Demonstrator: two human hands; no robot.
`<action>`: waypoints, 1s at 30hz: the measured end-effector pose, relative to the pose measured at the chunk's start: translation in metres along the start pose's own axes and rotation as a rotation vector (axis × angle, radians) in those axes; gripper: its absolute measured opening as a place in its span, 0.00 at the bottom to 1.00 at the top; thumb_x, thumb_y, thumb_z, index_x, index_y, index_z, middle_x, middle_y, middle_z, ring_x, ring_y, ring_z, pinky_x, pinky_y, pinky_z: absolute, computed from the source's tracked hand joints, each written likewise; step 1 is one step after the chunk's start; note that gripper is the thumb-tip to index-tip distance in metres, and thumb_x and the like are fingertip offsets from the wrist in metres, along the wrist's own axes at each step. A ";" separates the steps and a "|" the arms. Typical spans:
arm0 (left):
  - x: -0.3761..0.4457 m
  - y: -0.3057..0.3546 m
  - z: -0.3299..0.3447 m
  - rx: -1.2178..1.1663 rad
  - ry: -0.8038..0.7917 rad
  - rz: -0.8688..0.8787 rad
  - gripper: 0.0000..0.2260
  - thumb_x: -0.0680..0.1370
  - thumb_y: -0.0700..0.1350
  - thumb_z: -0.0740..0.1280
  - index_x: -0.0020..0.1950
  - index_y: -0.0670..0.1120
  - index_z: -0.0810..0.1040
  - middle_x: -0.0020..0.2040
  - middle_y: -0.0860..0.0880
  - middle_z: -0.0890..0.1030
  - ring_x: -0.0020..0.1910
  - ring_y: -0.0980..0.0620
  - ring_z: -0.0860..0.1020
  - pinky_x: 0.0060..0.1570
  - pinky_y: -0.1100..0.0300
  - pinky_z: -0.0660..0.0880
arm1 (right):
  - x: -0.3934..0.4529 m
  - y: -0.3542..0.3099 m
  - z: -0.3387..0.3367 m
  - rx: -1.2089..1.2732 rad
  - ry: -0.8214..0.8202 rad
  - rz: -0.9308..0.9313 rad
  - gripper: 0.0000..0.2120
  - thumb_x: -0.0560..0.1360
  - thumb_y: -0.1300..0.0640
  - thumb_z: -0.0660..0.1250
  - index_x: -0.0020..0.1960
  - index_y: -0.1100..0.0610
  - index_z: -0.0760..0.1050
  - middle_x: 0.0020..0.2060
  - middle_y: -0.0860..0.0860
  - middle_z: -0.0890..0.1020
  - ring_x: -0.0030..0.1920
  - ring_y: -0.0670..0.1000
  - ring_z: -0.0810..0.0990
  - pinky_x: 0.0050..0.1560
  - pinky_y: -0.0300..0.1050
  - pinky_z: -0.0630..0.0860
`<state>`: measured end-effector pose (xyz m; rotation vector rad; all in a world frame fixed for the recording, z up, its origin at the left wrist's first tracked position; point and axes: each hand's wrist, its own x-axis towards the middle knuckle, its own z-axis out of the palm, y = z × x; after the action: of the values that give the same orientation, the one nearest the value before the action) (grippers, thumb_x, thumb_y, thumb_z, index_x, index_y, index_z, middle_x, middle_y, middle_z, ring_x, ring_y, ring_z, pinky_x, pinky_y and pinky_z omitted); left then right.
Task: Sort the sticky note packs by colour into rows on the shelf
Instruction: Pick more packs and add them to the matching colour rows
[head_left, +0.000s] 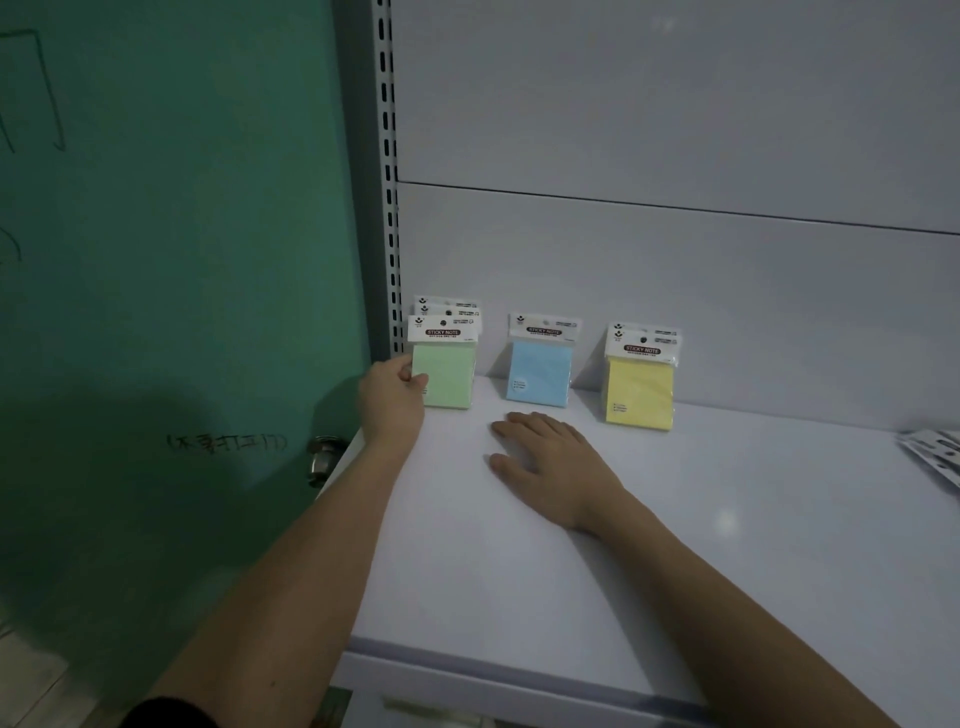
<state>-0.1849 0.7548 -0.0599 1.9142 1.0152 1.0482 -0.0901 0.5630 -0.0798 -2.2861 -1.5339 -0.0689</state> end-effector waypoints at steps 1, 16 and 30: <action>0.000 0.000 0.001 0.014 0.002 0.010 0.08 0.75 0.38 0.69 0.53 0.45 0.82 0.45 0.44 0.81 0.45 0.44 0.79 0.50 0.49 0.79 | 0.000 0.000 0.000 0.002 -0.002 0.004 0.24 0.78 0.38 0.54 0.72 0.44 0.65 0.73 0.43 0.66 0.74 0.46 0.60 0.74 0.45 0.55; 0.003 -0.003 0.001 0.069 0.070 0.039 0.16 0.77 0.45 0.66 0.65 0.46 0.74 0.58 0.44 0.77 0.57 0.44 0.75 0.55 0.46 0.76 | -0.004 -0.014 -0.008 0.050 0.038 0.099 0.21 0.78 0.41 0.60 0.68 0.47 0.72 0.68 0.43 0.72 0.69 0.45 0.67 0.70 0.42 0.62; -0.129 0.095 0.006 0.465 -0.620 0.282 0.21 0.78 0.60 0.58 0.69 0.53 0.70 0.69 0.49 0.72 0.66 0.46 0.71 0.64 0.49 0.69 | -0.099 0.008 -0.092 0.078 -0.085 0.427 0.25 0.79 0.39 0.55 0.72 0.48 0.68 0.71 0.51 0.71 0.69 0.54 0.70 0.68 0.55 0.67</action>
<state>-0.1983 0.5995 -0.0230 2.5875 0.6695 0.2999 -0.1076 0.4418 -0.0220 -2.5250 -1.0332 0.2017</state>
